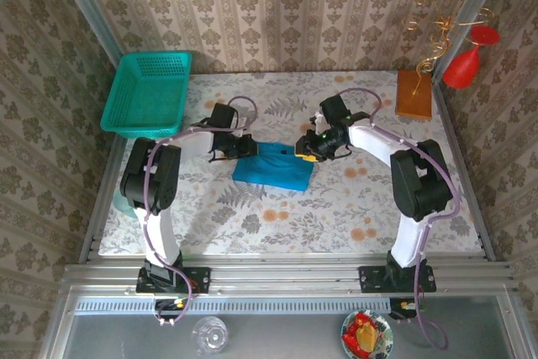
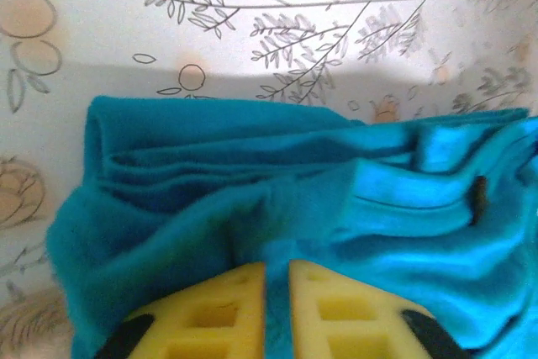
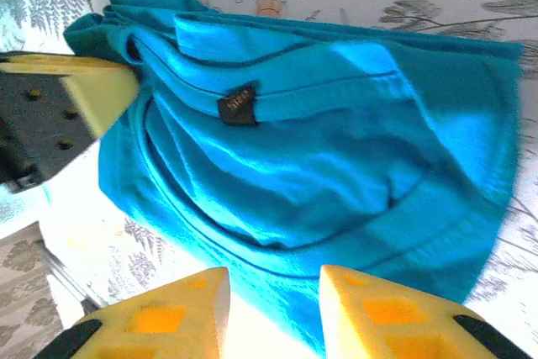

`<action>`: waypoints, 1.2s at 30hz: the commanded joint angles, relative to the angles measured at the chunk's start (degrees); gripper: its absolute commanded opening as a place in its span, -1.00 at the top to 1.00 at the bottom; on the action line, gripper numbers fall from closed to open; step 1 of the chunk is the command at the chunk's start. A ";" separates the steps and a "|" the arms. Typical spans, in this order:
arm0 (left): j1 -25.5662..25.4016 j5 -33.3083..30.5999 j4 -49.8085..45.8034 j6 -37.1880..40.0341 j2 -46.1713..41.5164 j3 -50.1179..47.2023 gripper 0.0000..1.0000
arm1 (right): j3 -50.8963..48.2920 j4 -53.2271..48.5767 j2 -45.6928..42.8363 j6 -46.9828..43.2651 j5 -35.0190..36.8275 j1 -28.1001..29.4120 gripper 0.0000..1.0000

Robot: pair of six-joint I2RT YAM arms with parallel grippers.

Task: Fold the inside-out t-shirt
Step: Smooth out the T-shirt at the center of the table, then move the T-shirt to the top-right of the table.

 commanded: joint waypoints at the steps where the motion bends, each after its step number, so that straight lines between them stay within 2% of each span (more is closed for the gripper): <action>1: 0.68 0.87 0.94 -1.68 -5.58 -1.22 0.52 | -2.74 -5.02 -1.11 -0.70 5.21 -0.72 0.25; 4: 1.23 -0.34 -0.88 -0.99 -8.30 -2.69 0.28 | -5.79 -3.90 -2.24 -0.20 6.37 -1.00 0.18; 6: 1.64 -1.09 -2.63 0.04 -9.21 -3.32 0.19 | -7.35 -2.66 -2.85 0.04 6.34 -1.10 0.14; 16: 3.95 -0.22 -5.32 2.60 -3.93 -4.14 0.10 | -8.36 3.71 0.57 1.78 0.86 -1.18 0.04; 22: 4.60 3.89 -4.69 2.16 -0.42 -3.27 0.10 | -6.11 7.06 5.37 2.99 -3.20 -1.10 0.14; 26: 4.53 6.11 -3.31 1.45 0.52 -3.37 0.12 | -3.86 6.45 7.63 2.75 -3.42 -1.14 0.21; 36: 4.52 6.79 -1.70 0.35 -0.30 -4.56 0.16 | -1.79 5.83 8.83 2.33 -3.43 -1.14 0.59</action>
